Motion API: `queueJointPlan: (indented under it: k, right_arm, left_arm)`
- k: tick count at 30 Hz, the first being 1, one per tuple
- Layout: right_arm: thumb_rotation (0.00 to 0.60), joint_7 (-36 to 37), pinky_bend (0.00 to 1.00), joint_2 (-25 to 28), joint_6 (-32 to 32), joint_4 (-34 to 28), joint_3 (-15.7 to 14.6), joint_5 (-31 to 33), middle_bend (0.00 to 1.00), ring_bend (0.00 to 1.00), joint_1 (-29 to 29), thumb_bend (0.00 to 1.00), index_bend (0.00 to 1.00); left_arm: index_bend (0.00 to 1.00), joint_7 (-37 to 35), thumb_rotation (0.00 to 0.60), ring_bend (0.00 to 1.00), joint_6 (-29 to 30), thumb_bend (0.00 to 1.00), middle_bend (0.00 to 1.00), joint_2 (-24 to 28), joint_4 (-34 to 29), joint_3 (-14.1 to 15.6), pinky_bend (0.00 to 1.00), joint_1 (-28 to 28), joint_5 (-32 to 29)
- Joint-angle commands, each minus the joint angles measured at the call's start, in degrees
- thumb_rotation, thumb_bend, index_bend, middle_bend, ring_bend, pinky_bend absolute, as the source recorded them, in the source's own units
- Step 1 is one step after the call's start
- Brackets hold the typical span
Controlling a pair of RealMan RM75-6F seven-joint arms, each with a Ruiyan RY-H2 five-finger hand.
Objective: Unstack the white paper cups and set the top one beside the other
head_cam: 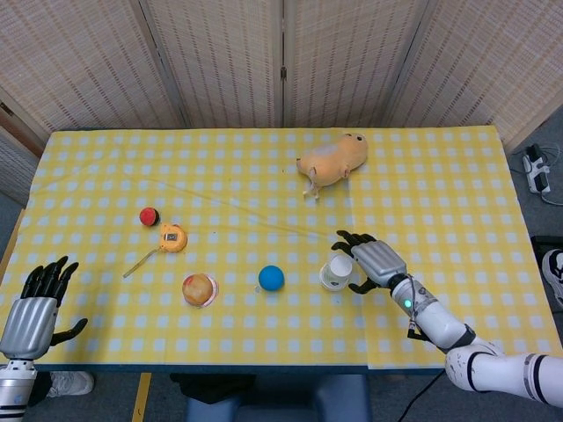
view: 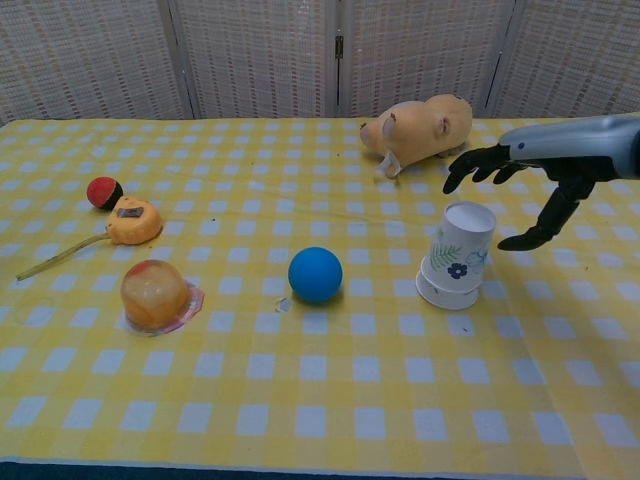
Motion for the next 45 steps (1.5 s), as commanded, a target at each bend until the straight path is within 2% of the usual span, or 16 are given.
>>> queueJointPlan:
  k: [1,14,21,45]
  right_arm:
    - [0.6,-0.7,0.1,-0.4,-0.2,0.2,-0.7,1.9,0.05,0.08,1.5,0.32,0.21]
    - [0.6,-0.4,0.1,-1.8,0.8,1.5,-2.2,5.5,0.06,0.09,4.6,0.39,0.25]
    - [0.6,0.0,0.1,-2.0,1.1,1.6,-2.9,6.3,0.06,0.1,5.6,0.39,0.26]
    - [0.6,1.8,0.1,-1.0,2.9,0.6,-3.9,5.3,0.09,0.1,6.3,0.43,0.35]
  left_arm:
    - [0.07,-0.2,0.6,0.03,-0.1,0.25,0.01,-0.1,0.2,0.0,0.0,0.0,-0.1]
    - [0.07,-0.9,0.6,0.03,-0.3,0.25,0.01,-0.3,1.0,0.1,0.0,0.0,-0.2]
    - [0.07,-1.3,0.6,0.03,-0.3,0.25,0.01,-0.4,1.4,0.1,0.0,0.0,-0.4]
    - [0.07,-1.6,0.6,0.02,-1.0,0.25,0.01,-0.5,1.7,0.0,0.0,0.0,-1.0]
